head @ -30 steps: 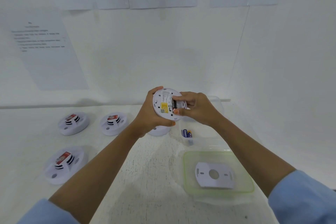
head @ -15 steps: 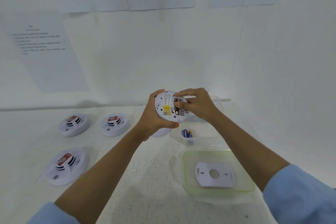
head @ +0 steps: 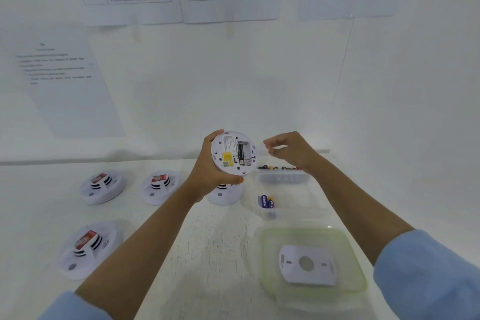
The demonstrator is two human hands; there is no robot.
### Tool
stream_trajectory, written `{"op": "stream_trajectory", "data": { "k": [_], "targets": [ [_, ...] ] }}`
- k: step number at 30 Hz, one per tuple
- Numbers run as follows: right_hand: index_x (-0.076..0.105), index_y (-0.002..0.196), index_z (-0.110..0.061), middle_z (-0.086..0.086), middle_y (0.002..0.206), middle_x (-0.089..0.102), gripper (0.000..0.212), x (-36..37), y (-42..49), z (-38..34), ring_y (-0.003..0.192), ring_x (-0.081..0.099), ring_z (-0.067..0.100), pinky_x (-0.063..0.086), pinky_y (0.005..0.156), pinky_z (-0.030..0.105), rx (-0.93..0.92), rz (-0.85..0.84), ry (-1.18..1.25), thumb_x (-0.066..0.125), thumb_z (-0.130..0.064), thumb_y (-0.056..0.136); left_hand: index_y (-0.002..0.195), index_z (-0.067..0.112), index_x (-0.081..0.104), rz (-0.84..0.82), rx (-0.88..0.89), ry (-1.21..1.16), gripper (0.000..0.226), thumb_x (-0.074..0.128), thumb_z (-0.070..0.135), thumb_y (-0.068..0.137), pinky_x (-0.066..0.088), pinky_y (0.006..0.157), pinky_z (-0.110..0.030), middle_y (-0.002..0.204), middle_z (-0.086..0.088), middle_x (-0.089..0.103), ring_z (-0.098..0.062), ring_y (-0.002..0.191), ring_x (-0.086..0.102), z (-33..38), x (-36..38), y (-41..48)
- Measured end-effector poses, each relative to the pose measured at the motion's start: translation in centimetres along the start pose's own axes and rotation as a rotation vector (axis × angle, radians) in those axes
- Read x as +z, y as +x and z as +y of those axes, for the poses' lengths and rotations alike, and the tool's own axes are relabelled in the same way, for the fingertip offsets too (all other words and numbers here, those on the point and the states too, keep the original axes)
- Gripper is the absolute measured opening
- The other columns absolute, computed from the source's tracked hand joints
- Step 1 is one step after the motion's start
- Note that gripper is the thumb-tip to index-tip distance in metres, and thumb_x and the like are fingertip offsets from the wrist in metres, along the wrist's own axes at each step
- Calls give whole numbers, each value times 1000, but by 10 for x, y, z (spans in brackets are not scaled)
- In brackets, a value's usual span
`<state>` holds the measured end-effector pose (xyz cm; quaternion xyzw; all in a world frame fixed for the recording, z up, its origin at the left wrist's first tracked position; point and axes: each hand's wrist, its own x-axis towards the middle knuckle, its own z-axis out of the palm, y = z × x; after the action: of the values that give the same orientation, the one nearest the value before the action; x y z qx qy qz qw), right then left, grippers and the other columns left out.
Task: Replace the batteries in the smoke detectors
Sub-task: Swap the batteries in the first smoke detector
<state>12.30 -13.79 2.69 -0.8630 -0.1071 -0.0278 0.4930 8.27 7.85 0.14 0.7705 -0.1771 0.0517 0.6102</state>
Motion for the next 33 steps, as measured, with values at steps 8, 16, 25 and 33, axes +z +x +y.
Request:
{"op": "stream_trajectory", "data": {
  "k": [8,16,25,33],
  "targets": [
    [60,120,-6,12,121,60,40,20,44,23,108,58,25,41,87,24,130,-272,-515,68,-17,82,134,22,26,23,-3,16,105,81,2,46,48,80,-11,125,11,44,15,105,49,-18,-1,16],
    [63,112,-6,9,118,61,28,35,65,36,93,55,20,43,78,25,144,-410,-695,62,-14,86,134,22,25,29,-11,50,105,82,6,46,48,86,-13,126,14,42,13,110,46,-32,-1,22],
    [54,77,-15,2,80,60,21,33,58,40,73,56,18,45,67,23,43,-294,-423,71,-4,73,134,21,26,24,10,46,105,81,6,46,48,87,-14,127,13,41,13,110,46,-28,2,21],
    [56,75,-11,-2,55,65,24,-4,32,-10,56,60,15,54,64,27,1,90,304,76,1,70,133,22,26,27,21,33,104,81,6,47,48,87,-15,125,13,43,11,109,47,-21,2,11]
  ]
}}
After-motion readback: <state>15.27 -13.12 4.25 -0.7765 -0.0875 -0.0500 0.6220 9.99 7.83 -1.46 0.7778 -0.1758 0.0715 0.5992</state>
